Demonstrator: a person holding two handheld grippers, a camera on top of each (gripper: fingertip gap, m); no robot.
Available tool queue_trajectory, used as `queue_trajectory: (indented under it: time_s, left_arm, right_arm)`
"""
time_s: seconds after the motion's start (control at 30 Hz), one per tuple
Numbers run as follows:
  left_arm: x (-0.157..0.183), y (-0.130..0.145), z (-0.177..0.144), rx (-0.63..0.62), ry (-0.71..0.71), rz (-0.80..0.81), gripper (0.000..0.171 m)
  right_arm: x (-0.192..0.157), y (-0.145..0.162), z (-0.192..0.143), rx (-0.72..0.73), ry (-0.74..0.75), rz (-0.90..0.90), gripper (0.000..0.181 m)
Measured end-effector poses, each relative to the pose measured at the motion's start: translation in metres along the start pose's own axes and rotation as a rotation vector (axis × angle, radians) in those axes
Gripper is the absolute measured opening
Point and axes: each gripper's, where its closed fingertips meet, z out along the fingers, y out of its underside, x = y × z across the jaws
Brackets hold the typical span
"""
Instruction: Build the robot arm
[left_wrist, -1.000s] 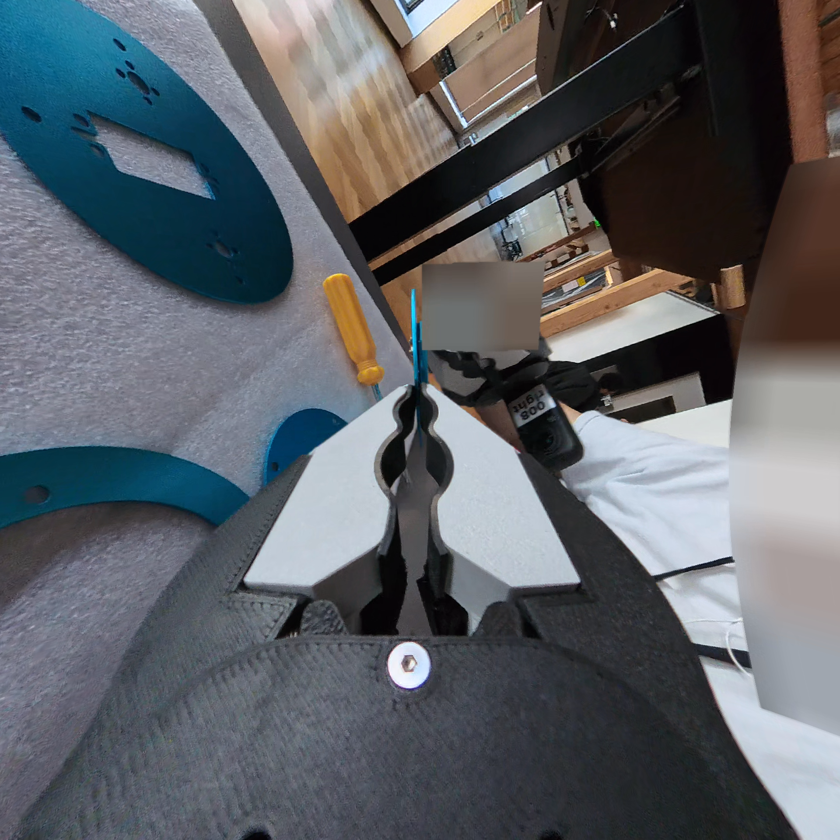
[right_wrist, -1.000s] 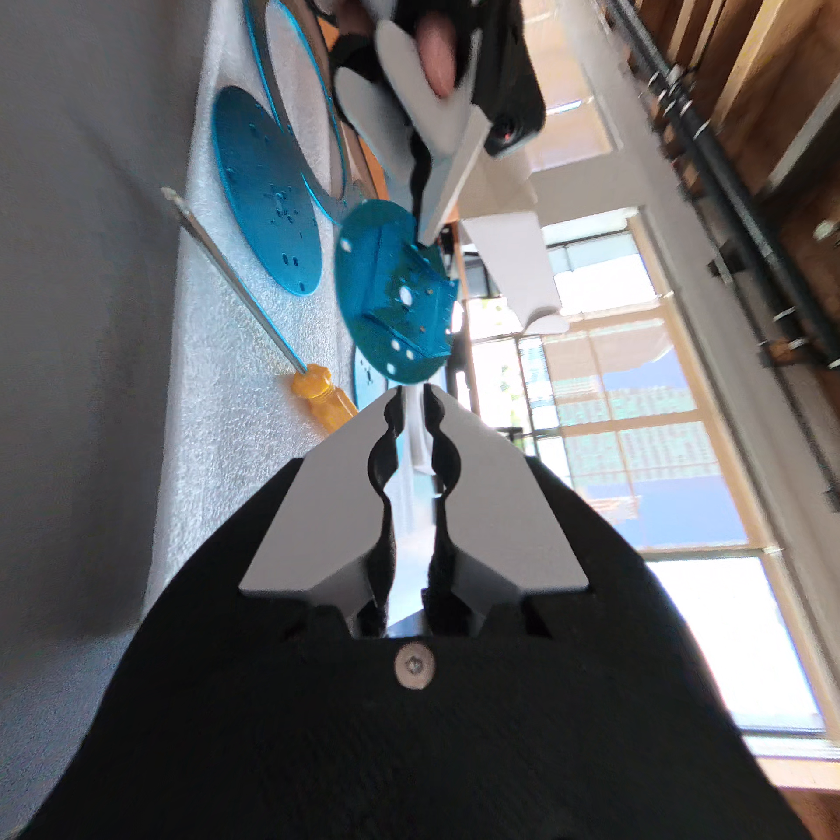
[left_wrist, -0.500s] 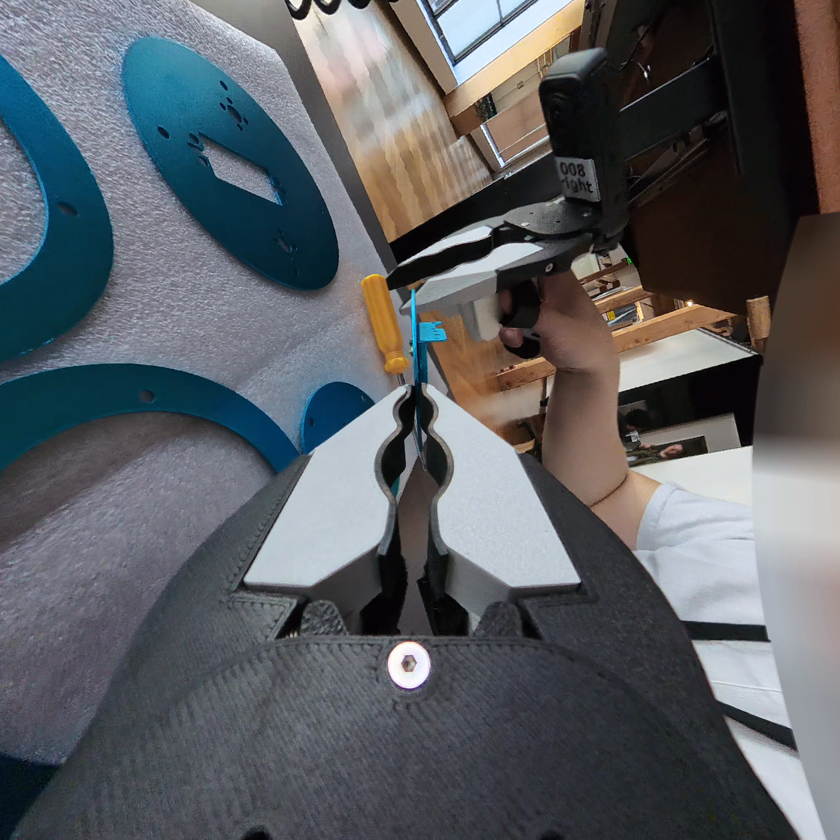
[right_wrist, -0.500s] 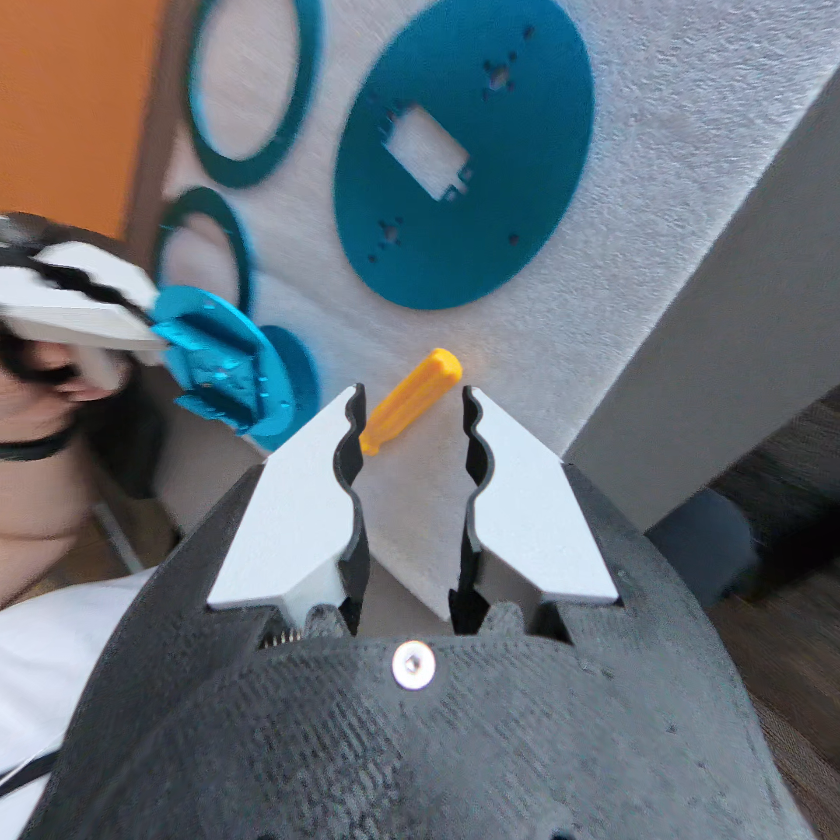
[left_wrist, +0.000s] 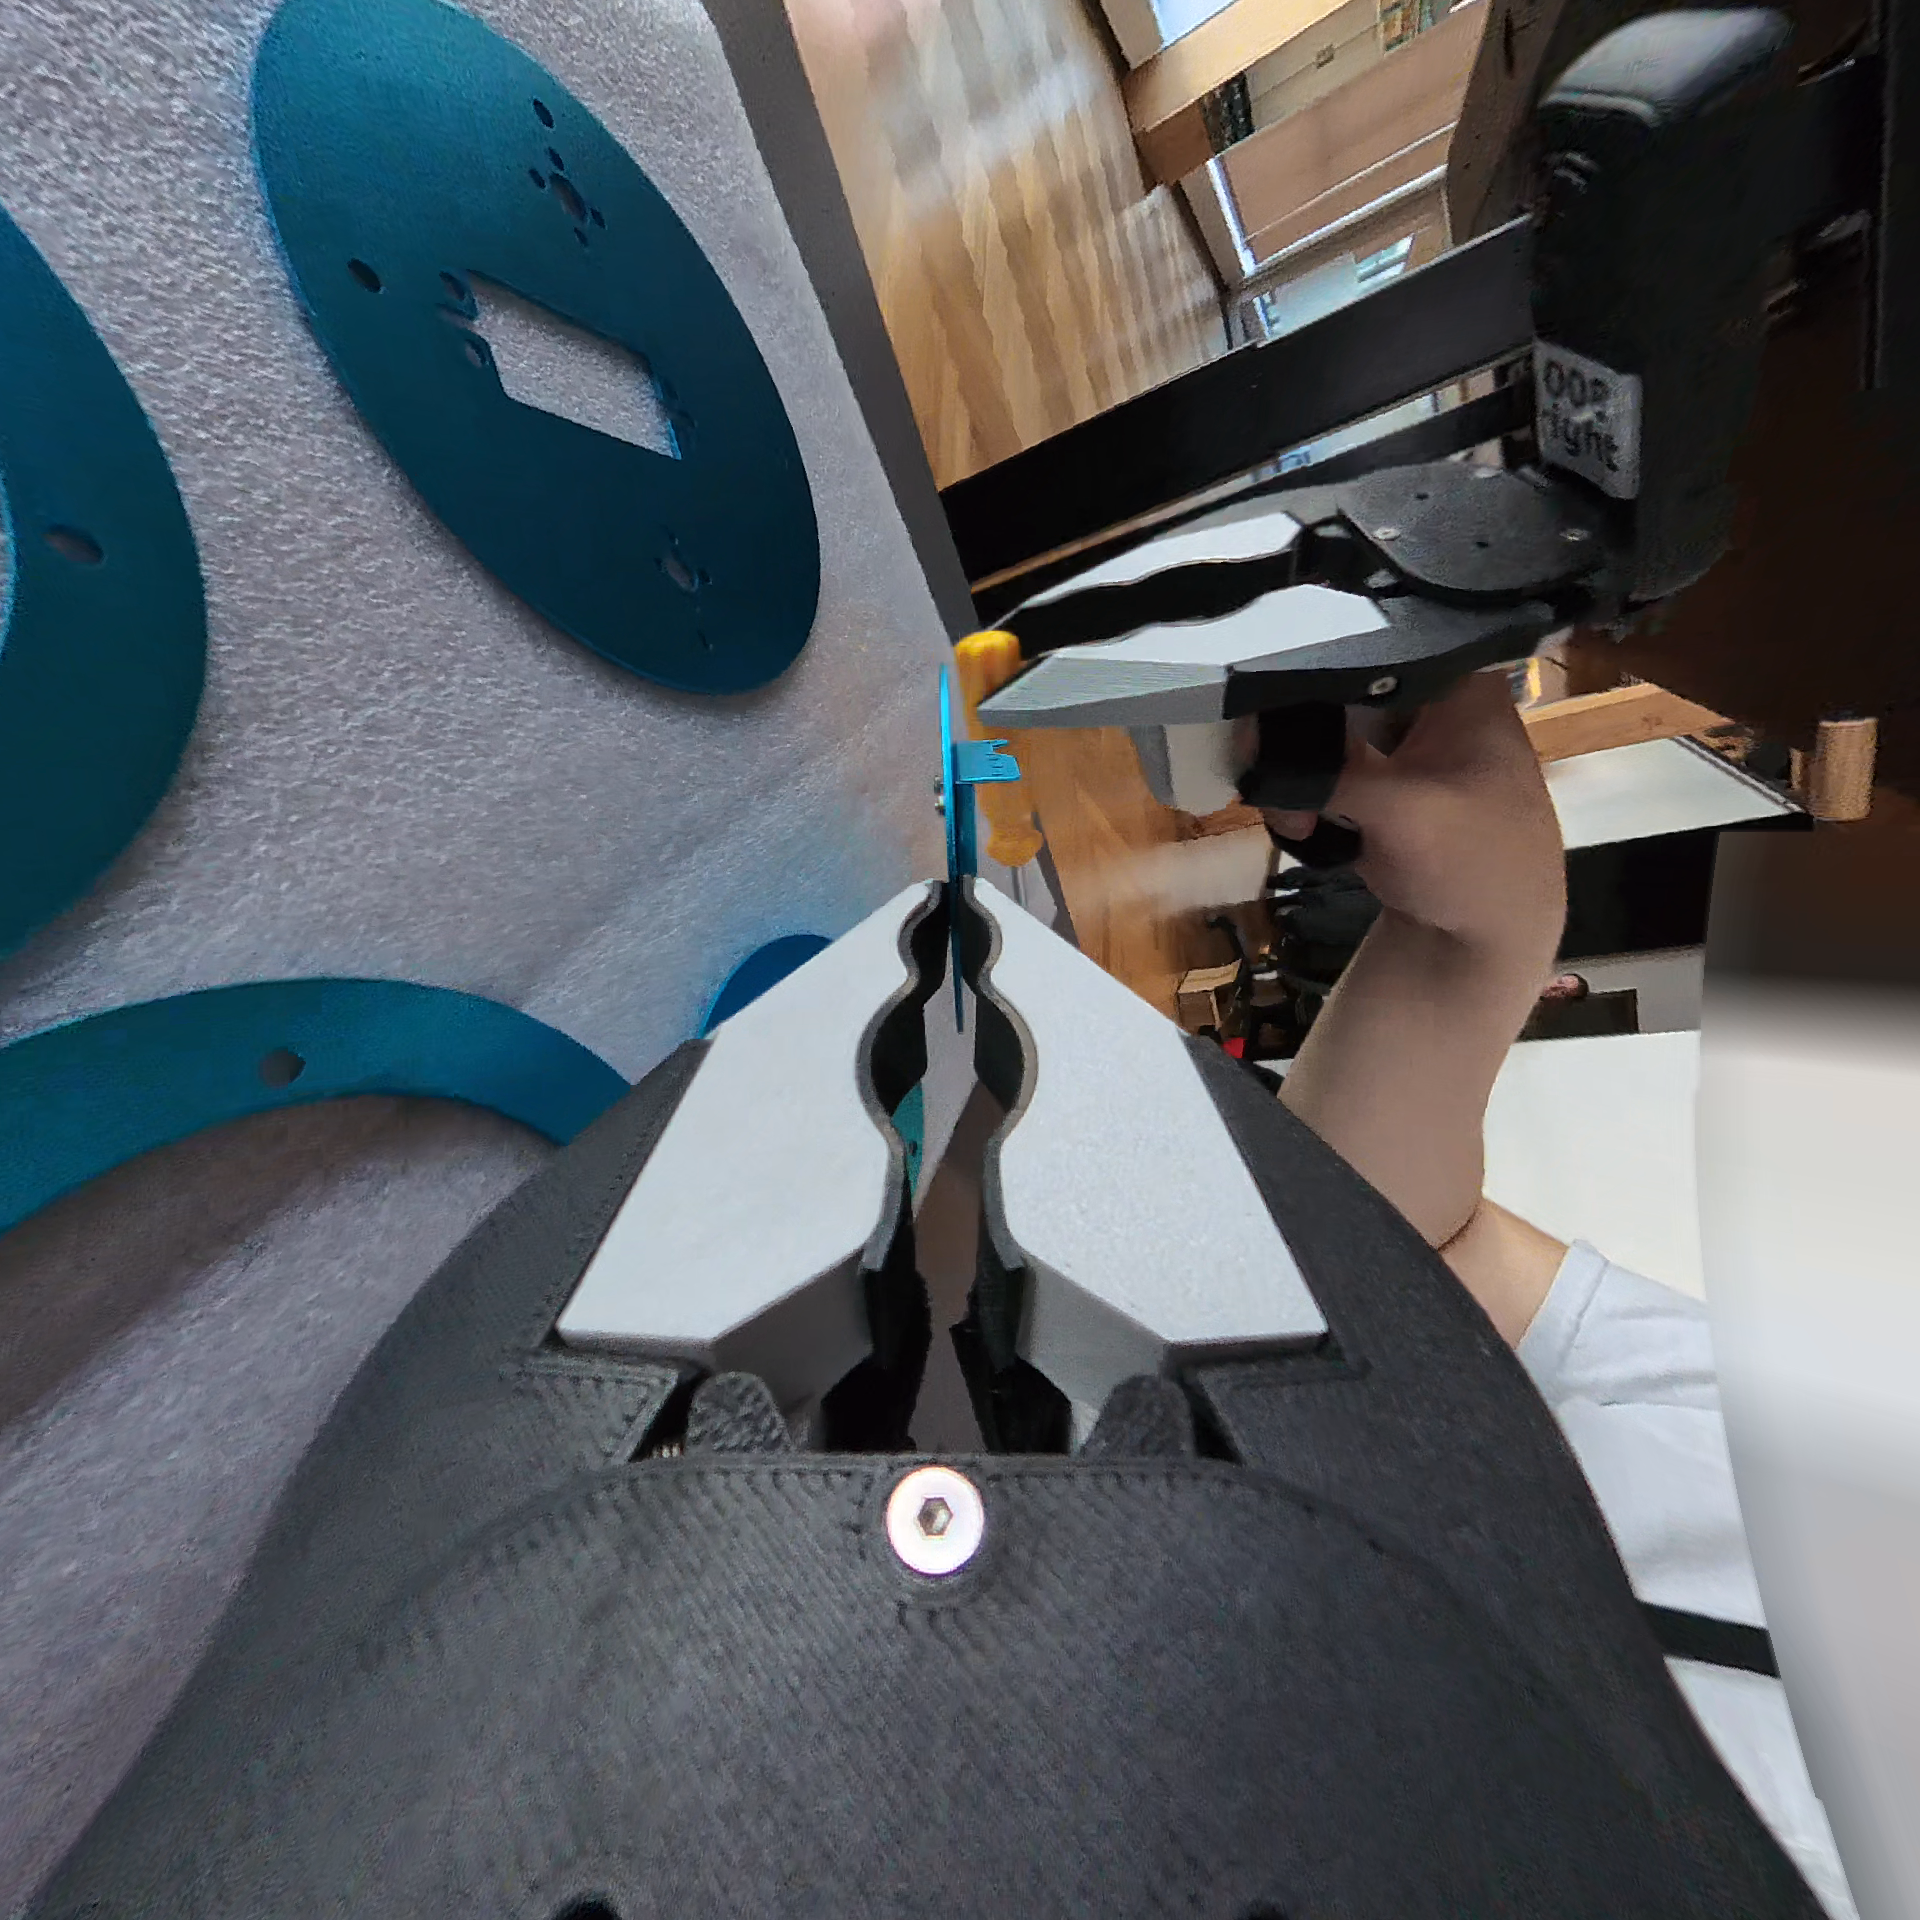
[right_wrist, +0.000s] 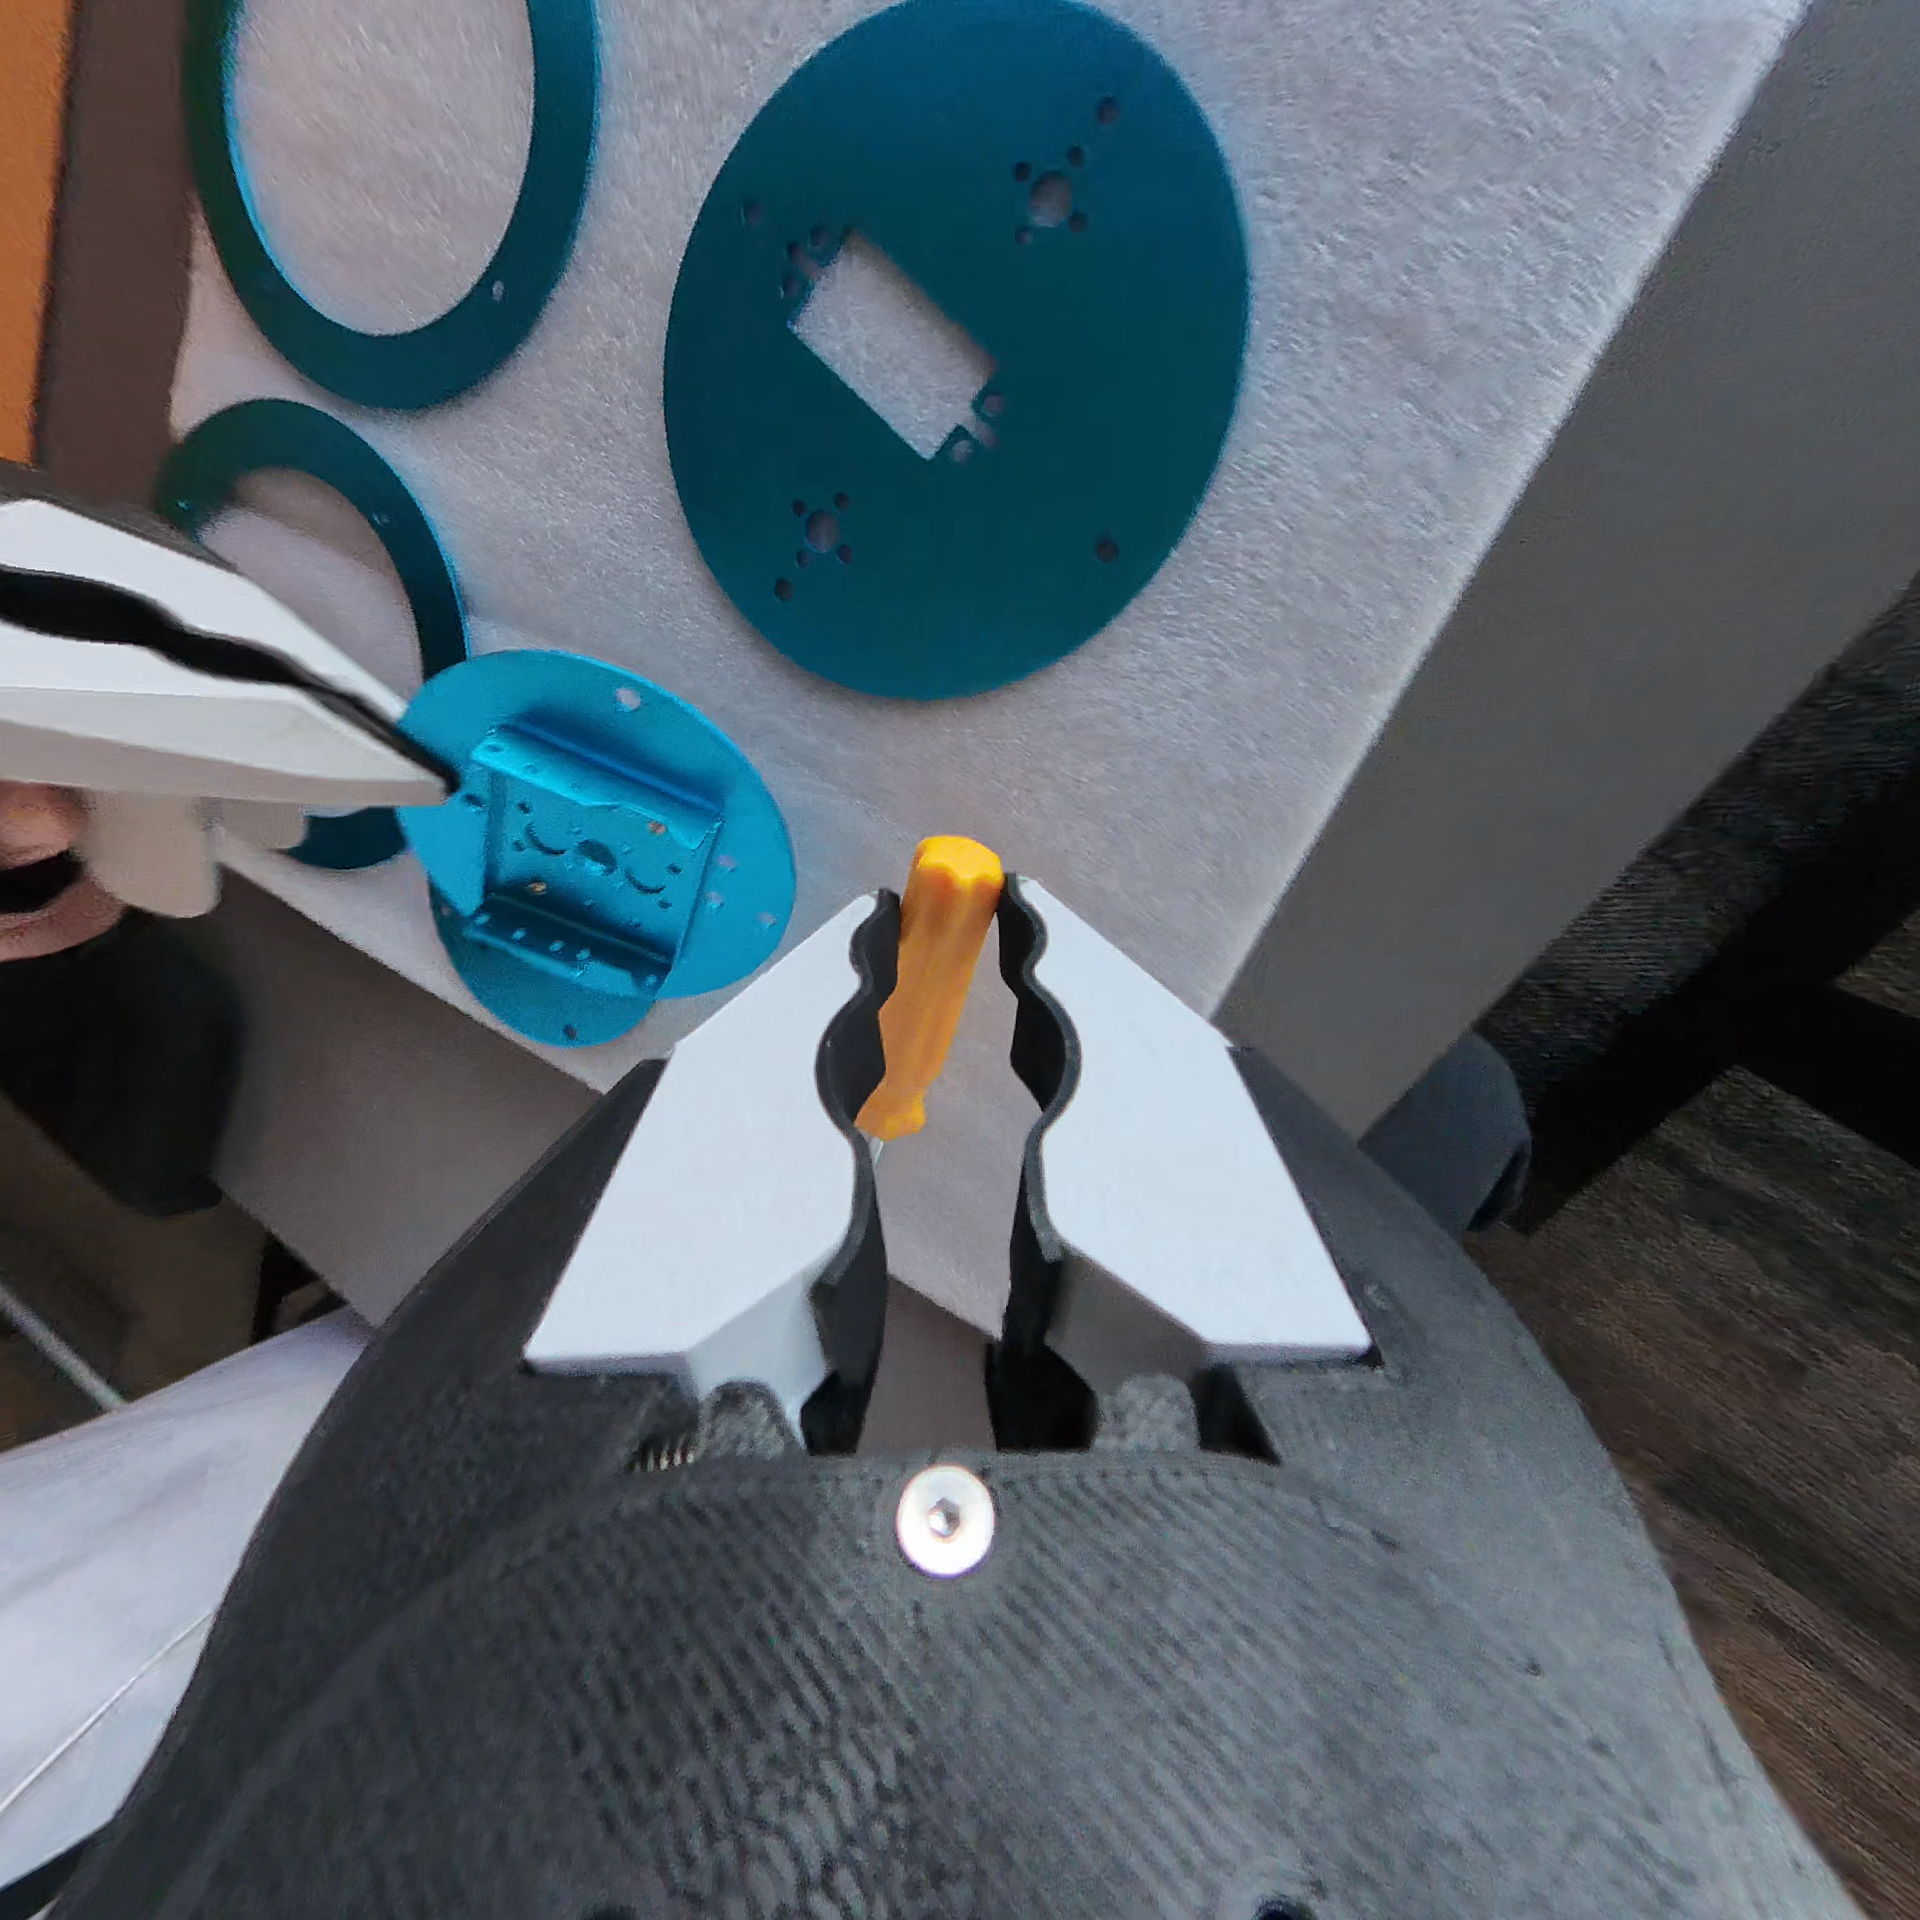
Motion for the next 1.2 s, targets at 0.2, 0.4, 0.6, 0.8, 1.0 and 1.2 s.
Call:
queue_trajectory:
  time_s: [0.2,0.4,0.6,0.8,1.0,1.2]
  left_arm:
    - [-0.008,0.005,0.035,-0.044,-0.043,-0.117,0.000]
    - [-0.016,0.014,0.040,-0.099,-0.118,-0.157,0.026]
    - [-0.010,0.014,0.027,-0.207,-0.266,0.037,0.062]
    - [0.007,-0.008,0.008,-0.152,-0.442,0.490,0.070]
    - [0.083,-0.014,0.011,0.040,-0.150,0.856,0.046]
    - [0.117,-0.001,0.022,-0.018,0.152,0.802,0.053]
  right_arm:
    - [0.022,0.010,-0.006,0.024,-0.178,0.153,0.017]
    - [0.021,0.009,-0.010,0.054,-0.240,0.151,0.017]
    - [0.017,0.004,-0.015,0.099,-0.263,0.130,0.017]
    - [0.006,-0.006,-0.032,0.196,-0.223,0.026,0.016]
    - [-0.029,-0.013,-0.066,0.357,-0.284,-0.113,0.015]
    - [-0.048,-0.027,-0.104,0.565,-0.271,-0.255,0.015]
